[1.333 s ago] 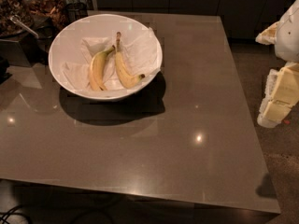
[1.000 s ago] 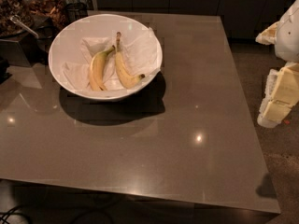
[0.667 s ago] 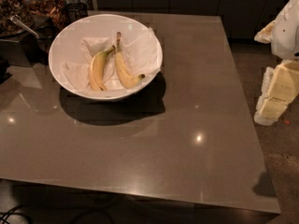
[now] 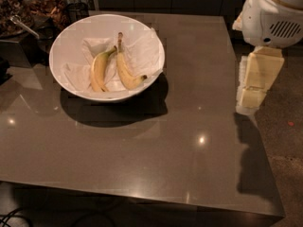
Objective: Pick banana from white bowl
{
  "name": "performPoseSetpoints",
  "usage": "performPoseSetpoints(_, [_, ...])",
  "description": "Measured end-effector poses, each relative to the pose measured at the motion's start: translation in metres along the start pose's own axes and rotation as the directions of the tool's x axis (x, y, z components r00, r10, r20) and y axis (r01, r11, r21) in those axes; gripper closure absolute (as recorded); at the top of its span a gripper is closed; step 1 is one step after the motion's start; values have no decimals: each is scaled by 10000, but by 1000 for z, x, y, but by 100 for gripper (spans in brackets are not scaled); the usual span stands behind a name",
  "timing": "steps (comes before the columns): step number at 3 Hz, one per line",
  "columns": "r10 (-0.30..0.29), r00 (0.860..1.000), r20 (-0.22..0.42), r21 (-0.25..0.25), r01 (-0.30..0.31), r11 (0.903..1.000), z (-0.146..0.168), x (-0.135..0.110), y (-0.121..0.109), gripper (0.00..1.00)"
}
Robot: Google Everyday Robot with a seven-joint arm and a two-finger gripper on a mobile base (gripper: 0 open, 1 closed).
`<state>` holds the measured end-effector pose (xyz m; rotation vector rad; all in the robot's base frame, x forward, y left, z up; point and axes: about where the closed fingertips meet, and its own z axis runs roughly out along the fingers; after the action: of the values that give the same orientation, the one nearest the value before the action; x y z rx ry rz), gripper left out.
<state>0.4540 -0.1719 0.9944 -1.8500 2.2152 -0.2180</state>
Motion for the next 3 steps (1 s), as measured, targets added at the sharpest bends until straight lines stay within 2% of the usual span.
performPoseSetpoints(2, [59, 9994, 349, 246, -67, 9997, 2, -13, -7, 0])
performPoseSetpoints(3, [70, 9997, 245, 42, -71, 10000, 14, -50, -10, 0])
